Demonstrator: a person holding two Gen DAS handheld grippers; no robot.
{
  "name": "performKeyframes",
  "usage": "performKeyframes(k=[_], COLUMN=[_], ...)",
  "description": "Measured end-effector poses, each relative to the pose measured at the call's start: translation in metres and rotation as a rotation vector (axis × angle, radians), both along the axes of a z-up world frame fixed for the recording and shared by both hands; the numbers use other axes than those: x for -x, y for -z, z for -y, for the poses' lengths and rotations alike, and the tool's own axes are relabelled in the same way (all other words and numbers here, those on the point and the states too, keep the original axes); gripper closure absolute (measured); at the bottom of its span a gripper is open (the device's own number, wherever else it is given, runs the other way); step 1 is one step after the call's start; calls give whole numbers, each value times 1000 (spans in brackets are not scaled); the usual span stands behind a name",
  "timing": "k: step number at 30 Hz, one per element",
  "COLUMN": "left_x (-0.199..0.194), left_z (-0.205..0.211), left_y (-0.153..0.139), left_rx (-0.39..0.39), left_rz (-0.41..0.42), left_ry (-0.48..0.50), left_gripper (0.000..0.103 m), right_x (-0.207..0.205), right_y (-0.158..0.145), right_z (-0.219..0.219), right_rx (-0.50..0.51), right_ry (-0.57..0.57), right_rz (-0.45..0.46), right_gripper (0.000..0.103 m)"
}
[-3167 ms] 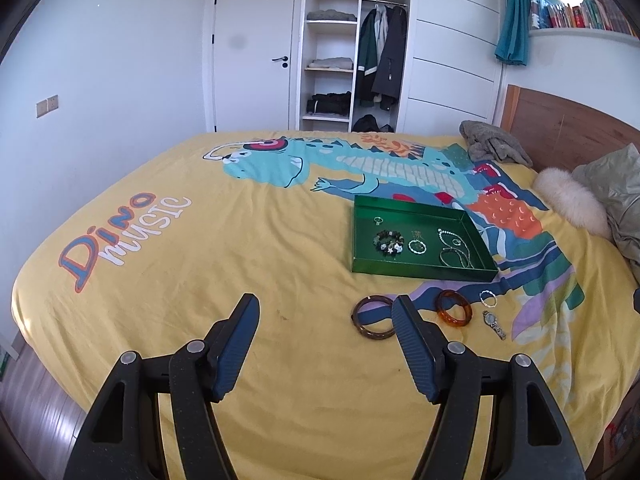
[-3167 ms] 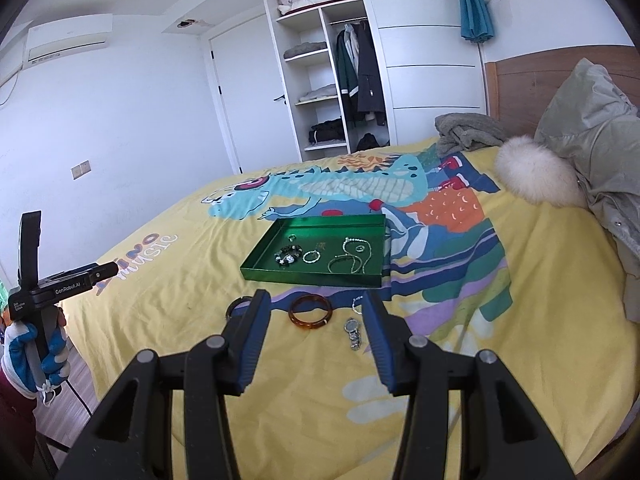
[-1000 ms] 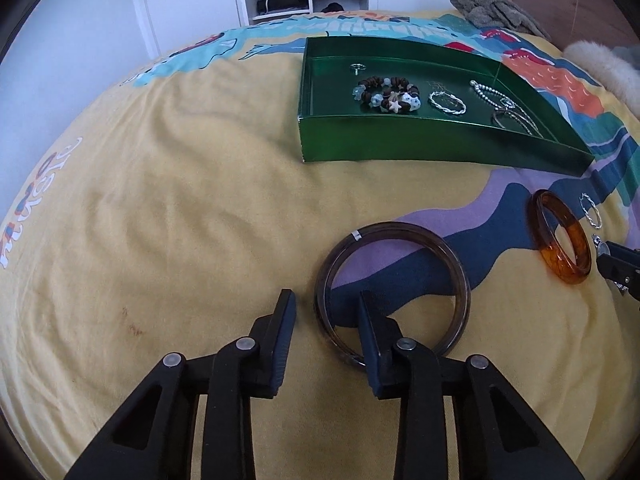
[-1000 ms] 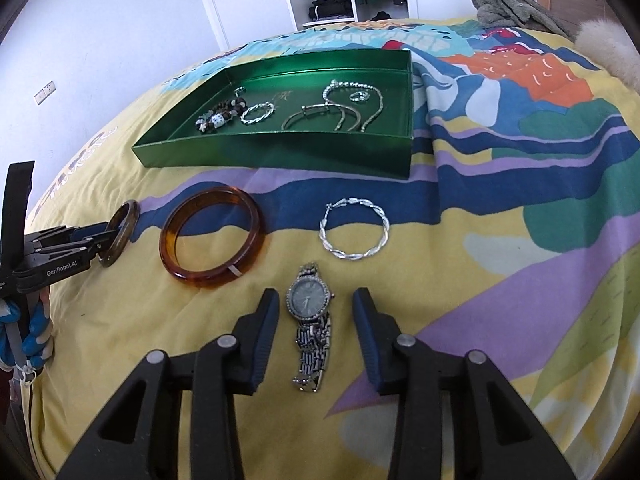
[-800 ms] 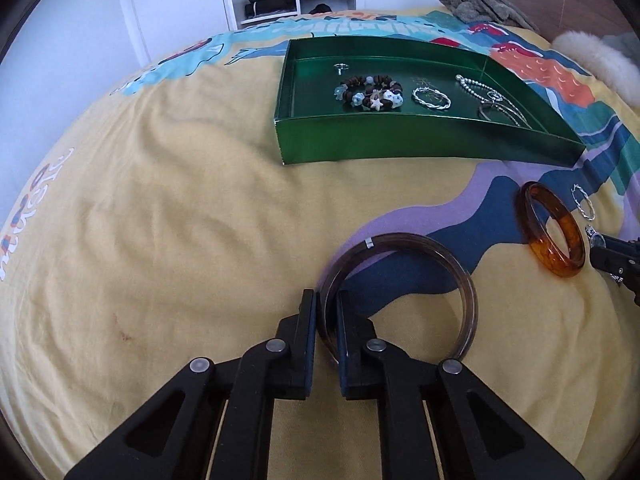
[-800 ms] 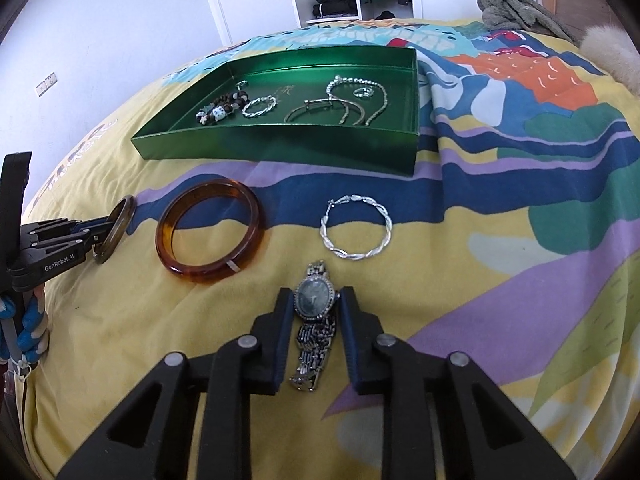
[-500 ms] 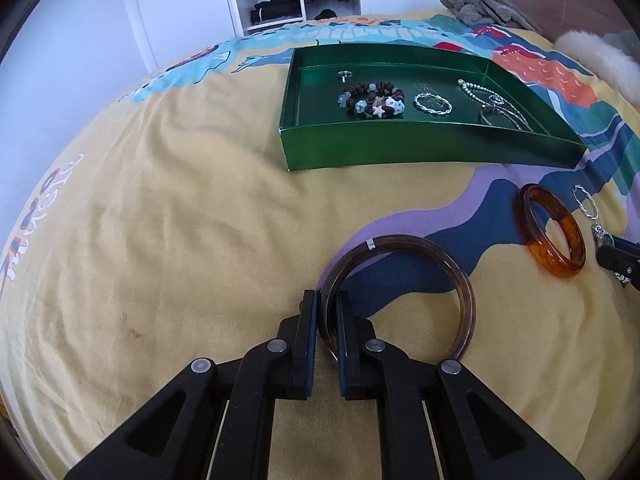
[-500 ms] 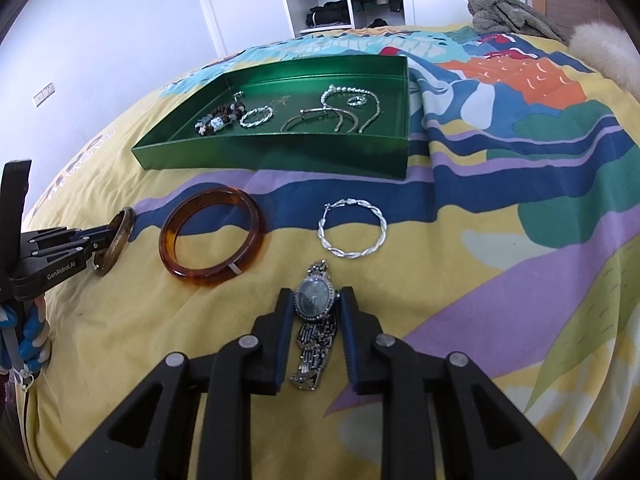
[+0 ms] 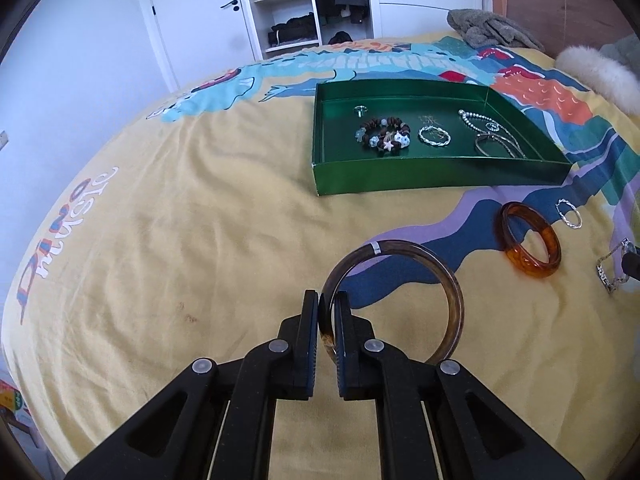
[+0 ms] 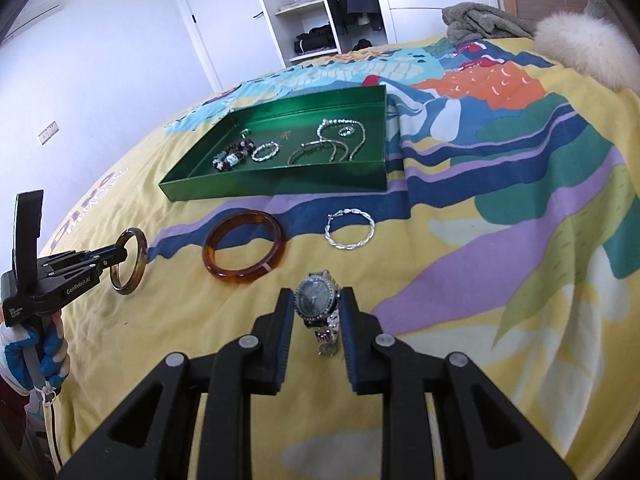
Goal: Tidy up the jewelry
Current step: 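Carry the bangle and wristwatch into the green tray and open both tools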
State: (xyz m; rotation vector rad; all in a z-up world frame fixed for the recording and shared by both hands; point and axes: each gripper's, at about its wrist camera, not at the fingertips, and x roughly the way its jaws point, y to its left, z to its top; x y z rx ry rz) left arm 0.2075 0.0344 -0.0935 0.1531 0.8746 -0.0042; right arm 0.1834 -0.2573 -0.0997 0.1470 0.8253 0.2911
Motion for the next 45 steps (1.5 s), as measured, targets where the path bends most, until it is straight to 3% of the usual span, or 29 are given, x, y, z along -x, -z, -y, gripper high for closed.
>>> performKeyframes(k=[29,37,45], left_x=[102,108,90], left_z=[3,10,10], left_y=[-105,-141,-180], left_rx=[32,50,79], left_rz=[198,259,307], left_ry=[27,50,53], left_gripper=[95,95,95], right_x=[102,113,99], right_y=[-101,-134,-174], right_z=[-2,-3,-5], right_rx=[-6,6,21], right_ry=[5,2,-3], right_rz=[210,273,330], right_gripper=[82,82,82])
